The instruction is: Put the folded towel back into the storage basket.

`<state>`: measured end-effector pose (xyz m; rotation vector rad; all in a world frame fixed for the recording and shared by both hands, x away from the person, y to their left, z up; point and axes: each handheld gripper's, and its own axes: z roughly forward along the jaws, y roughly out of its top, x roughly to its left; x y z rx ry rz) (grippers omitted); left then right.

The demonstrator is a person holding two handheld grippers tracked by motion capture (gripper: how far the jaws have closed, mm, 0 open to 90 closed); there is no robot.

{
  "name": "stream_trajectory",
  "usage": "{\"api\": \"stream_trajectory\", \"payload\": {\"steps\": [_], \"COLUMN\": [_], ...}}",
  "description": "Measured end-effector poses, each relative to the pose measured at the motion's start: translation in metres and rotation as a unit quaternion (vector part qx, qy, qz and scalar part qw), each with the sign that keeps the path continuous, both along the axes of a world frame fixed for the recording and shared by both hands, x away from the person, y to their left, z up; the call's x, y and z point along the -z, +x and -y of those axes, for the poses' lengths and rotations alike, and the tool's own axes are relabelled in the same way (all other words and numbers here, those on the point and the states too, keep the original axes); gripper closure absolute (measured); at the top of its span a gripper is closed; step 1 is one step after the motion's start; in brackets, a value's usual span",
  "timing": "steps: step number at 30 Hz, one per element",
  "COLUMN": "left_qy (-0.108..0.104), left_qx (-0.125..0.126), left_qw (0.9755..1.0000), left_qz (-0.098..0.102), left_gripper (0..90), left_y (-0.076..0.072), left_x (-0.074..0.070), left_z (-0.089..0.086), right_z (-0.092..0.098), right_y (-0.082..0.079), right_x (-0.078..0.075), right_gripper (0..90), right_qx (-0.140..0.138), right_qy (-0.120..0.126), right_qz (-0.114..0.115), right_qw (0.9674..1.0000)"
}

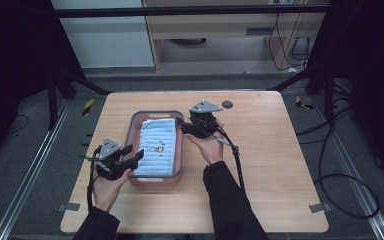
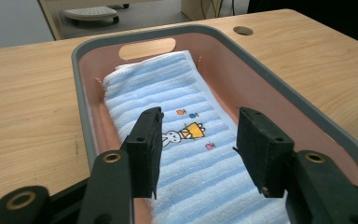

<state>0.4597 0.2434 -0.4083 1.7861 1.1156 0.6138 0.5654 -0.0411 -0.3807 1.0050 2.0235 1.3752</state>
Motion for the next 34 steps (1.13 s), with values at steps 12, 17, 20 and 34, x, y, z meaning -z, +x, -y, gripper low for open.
{"api": "stream_trajectory", "payload": {"steps": [12, 17, 20, 34], "left_qy": [0.005, 0.011, 0.013, 0.011], "left_qx": [0.02, 0.022, 0.019, 0.006], "left_qw": [0.9997, 0.9996, 0.9996, 0.9996], "left_qz": [0.012, 0.016, 0.017, 0.024], "left_gripper": [37.4, 34.5, 33.3, 30.3], "left_y": [-0.004, -0.004, -0.004, -0.006], "left_x": [-0.003, -0.001, 0.0, -0.001], "left_z": [-0.004, -0.006, -0.009, -0.022], "right_z": [0.068, 0.094, 0.108, 0.158], "right_y": [-0.034, -0.046, -0.053, -0.08], "right_x": [-0.001, 0.002, 0.005, 0.021], "right_gripper": [30.9, 28.3, 27.2, 24.4], "right_qx": [0.024, 0.034, 0.039, 0.066], "right_qy": [0.012, 0.014, 0.019, 0.019], "right_qz": [0.003, -0.002, -0.005, -0.015], "right_qw": [0.9996, 0.9993, 0.999, 0.9975]}}
